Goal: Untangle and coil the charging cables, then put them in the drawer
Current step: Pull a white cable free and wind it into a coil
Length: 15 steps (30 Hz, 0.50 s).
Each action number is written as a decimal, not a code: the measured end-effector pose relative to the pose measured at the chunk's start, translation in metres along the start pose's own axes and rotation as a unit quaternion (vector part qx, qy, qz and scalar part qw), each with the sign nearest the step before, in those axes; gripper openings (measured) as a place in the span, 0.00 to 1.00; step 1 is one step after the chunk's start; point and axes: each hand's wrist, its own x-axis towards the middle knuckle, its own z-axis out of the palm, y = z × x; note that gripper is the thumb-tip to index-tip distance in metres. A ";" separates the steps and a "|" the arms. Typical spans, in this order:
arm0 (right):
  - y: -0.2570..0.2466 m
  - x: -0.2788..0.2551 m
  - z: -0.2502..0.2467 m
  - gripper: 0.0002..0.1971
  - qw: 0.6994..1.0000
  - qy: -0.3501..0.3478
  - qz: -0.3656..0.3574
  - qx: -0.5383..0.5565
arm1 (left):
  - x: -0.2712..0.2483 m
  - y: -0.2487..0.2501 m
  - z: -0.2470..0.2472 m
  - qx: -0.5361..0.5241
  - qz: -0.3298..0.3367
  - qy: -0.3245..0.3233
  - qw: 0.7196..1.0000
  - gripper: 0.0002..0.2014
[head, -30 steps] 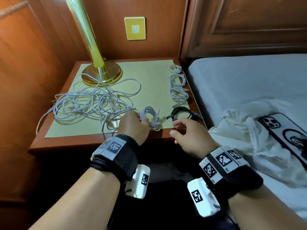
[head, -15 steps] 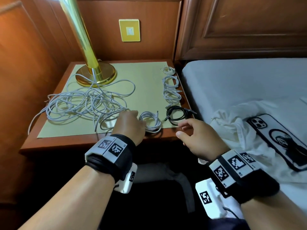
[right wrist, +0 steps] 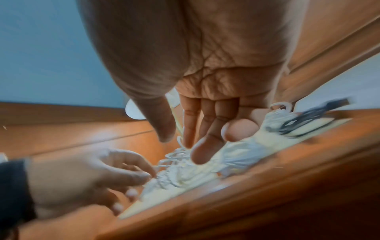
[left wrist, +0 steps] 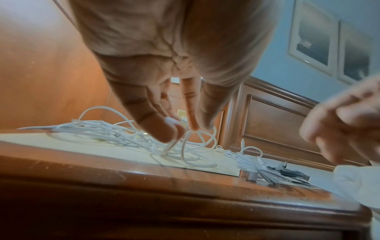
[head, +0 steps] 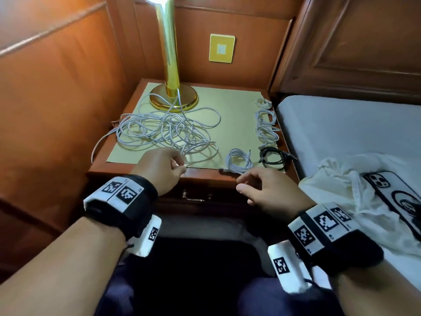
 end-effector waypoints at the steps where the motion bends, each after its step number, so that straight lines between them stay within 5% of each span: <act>1: -0.014 0.004 0.002 0.07 1.000 -0.008 -0.010 0.011 | 0.000 -0.002 0.001 -0.003 0.000 0.011 1.000 0.03; 7: -0.071 0.034 0.029 0.13 0.997 -0.017 -0.032 0.062 | 0.006 -0.010 0.013 -0.021 0.020 -0.045 0.999 0.12; 10: -0.080 0.051 0.049 0.19 0.998 -0.023 -0.009 0.064 | 0.005 -0.021 0.001 -0.071 0.030 0.031 0.997 0.03; 15: -0.091 0.075 0.073 0.29 0.997 -0.047 0.012 0.053 | -0.003 -0.062 -0.015 -0.218 0.039 0.155 0.963 0.10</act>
